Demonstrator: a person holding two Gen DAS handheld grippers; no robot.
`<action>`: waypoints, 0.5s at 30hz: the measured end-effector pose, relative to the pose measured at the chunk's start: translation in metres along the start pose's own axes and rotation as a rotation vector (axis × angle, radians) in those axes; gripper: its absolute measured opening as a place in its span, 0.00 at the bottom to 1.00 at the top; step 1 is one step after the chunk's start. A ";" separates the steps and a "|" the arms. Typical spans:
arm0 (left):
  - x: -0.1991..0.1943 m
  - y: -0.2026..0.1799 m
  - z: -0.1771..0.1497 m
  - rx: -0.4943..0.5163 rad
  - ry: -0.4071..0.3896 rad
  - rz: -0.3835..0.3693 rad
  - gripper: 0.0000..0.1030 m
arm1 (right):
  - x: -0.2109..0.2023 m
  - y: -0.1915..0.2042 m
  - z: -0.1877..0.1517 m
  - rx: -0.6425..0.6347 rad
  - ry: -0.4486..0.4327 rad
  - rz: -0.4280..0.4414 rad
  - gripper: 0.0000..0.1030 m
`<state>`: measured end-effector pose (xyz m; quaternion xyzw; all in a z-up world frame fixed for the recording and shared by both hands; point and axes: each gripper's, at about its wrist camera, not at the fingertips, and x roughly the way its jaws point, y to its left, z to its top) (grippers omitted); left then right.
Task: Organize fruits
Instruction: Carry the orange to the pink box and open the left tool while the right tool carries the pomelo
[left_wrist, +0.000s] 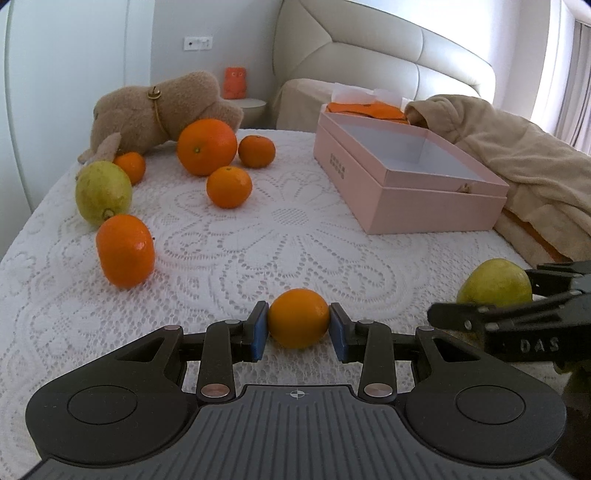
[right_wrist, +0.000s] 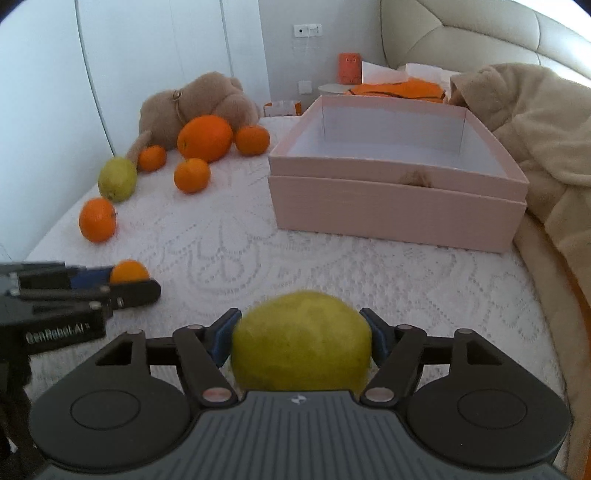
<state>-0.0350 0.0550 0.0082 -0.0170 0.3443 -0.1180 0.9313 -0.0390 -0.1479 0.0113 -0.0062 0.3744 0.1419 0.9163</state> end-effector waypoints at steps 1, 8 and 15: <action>0.000 0.000 0.000 0.001 0.000 0.000 0.38 | -0.002 0.002 -0.001 -0.007 0.002 -0.004 0.68; 0.000 -0.003 -0.002 0.026 0.000 0.012 0.39 | -0.008 0.010 -0.006 -0.022 0.037 -0.065 0.66; 0.002 -0.010 -0.003 0.084 -0.001 0.033 0.40 | -0.012 0.006 -0.008 0.011 0.035 -0.069 0.63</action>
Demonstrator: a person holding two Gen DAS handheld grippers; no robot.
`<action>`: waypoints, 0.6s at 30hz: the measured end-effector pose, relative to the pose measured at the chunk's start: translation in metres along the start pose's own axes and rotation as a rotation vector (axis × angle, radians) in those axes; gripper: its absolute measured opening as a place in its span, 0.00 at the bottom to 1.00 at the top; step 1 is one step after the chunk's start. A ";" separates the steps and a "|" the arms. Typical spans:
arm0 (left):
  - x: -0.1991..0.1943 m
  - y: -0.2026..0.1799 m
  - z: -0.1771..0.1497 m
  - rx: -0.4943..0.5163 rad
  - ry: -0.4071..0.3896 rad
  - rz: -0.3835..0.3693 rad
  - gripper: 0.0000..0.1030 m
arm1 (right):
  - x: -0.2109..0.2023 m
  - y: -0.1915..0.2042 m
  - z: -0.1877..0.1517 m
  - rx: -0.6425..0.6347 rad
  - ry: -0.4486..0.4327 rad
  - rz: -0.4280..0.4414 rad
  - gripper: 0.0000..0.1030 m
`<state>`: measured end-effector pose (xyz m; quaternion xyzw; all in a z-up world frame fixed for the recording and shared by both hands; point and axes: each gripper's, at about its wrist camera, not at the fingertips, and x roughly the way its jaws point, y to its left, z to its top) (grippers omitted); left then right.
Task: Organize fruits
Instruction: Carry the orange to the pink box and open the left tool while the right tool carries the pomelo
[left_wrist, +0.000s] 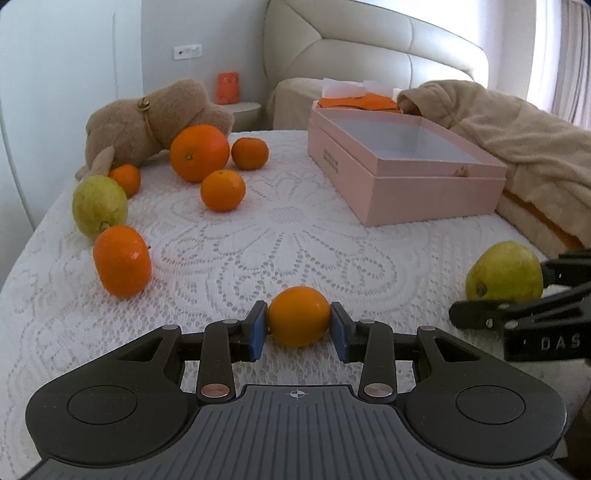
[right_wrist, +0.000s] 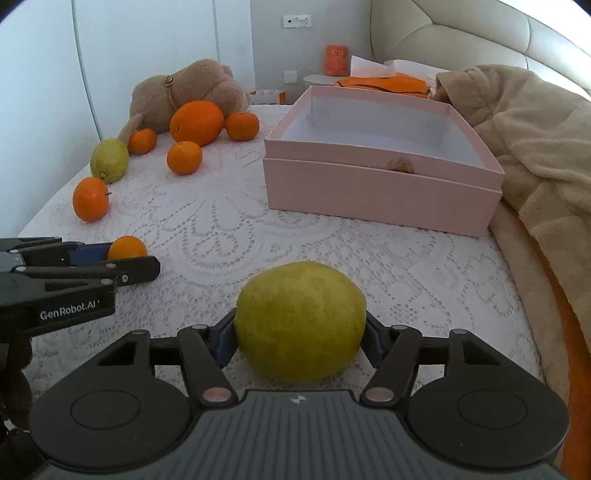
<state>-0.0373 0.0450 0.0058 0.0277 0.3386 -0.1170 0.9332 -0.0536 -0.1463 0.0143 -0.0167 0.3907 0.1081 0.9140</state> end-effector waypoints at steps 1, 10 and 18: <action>0.000 -0.001 0.000 0.004 -0.001 0.003 0.40 | 0.000 -0.001 0.000 0.001 -0.001 0.000 0.63; 0.006 -0.001 0.008 -0.069 -0.017 -0.053 0.38 | -0.014 -0.017 0.011 0.068 -0.066 -0.002 0.63; 0.003 -0.018 0.104 -0.068 -0.183 -0.234 0.38 | -0.053 -0.060 0.098 0.209 -0.282 0.028 0.63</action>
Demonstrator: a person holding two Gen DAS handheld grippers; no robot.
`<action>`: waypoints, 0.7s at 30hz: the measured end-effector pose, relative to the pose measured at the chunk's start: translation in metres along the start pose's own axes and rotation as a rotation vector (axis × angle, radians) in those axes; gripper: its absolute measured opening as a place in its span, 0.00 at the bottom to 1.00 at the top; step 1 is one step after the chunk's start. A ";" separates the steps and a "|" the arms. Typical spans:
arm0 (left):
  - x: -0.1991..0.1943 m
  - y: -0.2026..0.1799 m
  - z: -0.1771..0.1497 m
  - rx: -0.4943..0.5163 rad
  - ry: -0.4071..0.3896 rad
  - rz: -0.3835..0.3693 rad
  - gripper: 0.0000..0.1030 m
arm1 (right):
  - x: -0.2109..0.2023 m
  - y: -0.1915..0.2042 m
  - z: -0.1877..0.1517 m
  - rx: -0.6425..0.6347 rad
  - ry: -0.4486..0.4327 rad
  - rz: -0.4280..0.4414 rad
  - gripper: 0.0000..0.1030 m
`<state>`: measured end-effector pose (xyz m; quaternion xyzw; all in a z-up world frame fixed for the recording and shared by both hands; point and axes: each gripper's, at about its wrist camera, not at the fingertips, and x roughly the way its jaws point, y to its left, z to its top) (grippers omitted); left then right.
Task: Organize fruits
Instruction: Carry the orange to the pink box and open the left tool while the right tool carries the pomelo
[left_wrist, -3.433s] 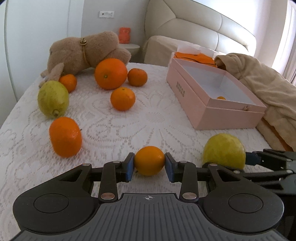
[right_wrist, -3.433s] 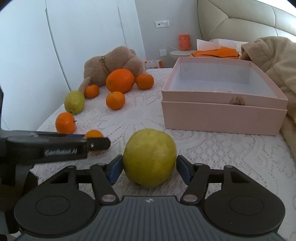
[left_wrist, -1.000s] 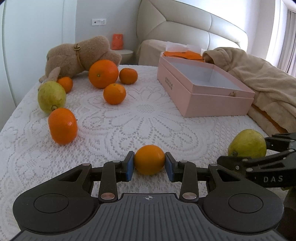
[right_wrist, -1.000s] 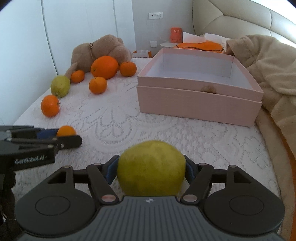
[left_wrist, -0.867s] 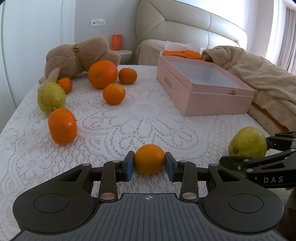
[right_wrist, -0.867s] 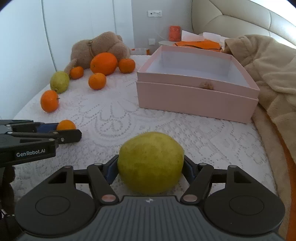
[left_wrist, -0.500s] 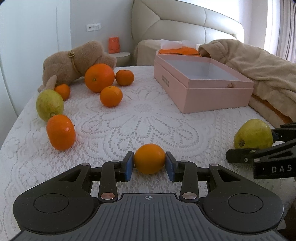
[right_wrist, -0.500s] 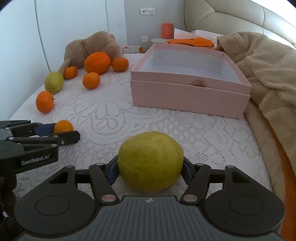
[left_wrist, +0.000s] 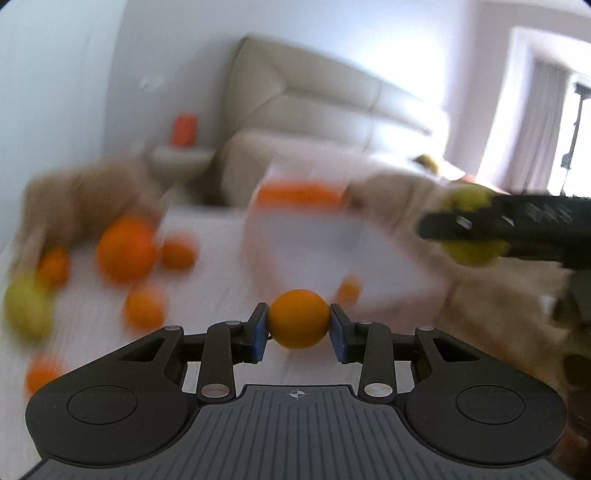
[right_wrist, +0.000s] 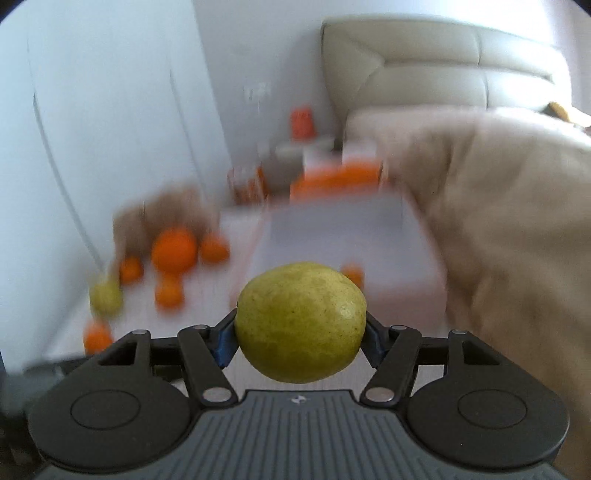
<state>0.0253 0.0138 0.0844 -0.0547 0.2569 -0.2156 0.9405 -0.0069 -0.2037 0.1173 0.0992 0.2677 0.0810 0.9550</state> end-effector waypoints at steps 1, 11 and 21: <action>0.007 -0.003 0.016 0.002 -0.009 -0.034 0.38 | 0.002 -0.003 0.019 0.012 -0.031 0.005 0.63; 0.129 -0.032 0.049 0.268 0.260 -0.088 0.41 | 0.108 -0.044 0.090 0.023 0.062 -0.077 0.63; 0.059 0.047 0.063 0.080 0.071 -0.015 0.39 | 0.230 -0.027 0.076 -0.020 0.430 -0.133 0.63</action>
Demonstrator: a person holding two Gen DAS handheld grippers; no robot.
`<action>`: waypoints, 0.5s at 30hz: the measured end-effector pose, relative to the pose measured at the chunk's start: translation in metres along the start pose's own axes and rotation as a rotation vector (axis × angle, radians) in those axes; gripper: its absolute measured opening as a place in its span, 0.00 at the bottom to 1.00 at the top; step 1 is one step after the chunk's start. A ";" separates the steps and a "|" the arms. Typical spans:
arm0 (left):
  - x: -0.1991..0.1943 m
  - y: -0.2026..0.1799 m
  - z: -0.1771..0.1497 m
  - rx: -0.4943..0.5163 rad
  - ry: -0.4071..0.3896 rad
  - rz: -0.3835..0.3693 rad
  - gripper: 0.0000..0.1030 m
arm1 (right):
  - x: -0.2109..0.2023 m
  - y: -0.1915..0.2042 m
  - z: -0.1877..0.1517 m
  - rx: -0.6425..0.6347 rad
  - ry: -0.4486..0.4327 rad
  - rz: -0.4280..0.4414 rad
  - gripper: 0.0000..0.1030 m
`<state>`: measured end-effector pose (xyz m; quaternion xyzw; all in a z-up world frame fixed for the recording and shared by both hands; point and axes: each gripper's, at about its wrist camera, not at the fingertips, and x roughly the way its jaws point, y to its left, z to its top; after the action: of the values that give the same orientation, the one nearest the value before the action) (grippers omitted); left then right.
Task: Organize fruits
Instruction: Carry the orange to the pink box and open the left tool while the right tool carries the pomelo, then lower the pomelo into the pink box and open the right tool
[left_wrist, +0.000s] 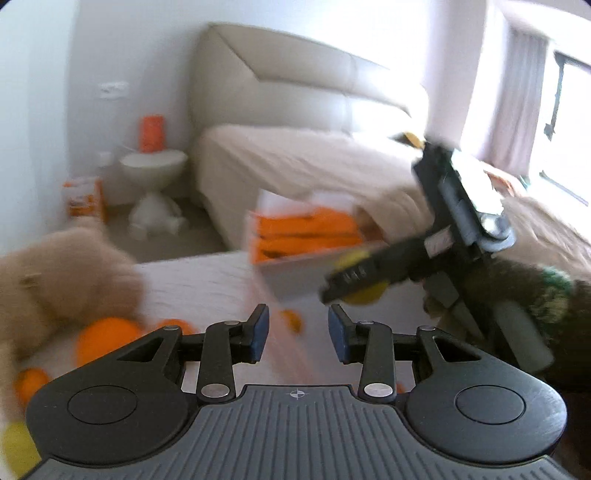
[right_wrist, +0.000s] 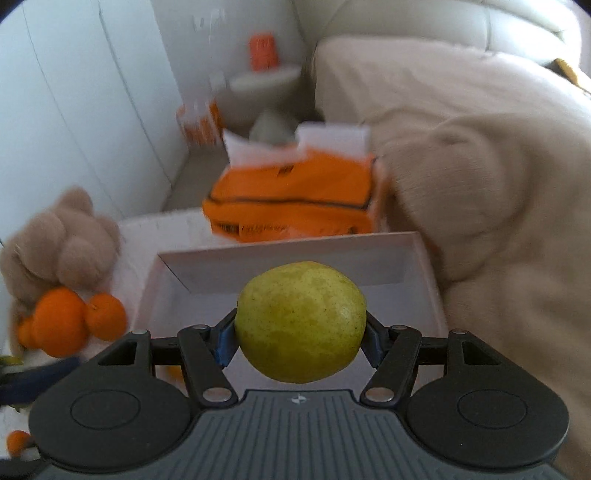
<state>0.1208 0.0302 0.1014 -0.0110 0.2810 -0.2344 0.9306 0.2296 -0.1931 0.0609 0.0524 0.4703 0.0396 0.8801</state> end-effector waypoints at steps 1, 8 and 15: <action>-0.009 0.010 -0.003 -0.014 -0.019 0.029 0.39 | 0.006 0.006 0.001 -0.017 0.024 -0.012 0.63; -0.056 0.076 -0.045 -0.186 -0.082 0.205 0.39 | 0.036 0.019 0.005 -0.021 0.123 -0.067 0.65; -0.084 0.130 -0.087 -0.375 -0.095 0.297 0.39 | -0.012 0.043 0.001 -0.105 -0.003 -0.130 0.65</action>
<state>0.0697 0.1926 0.0520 -0.1530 0.2742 -0.0382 0.9487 0.2234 -0.1516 0.0769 -0.0243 0.4689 0.0067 0.8829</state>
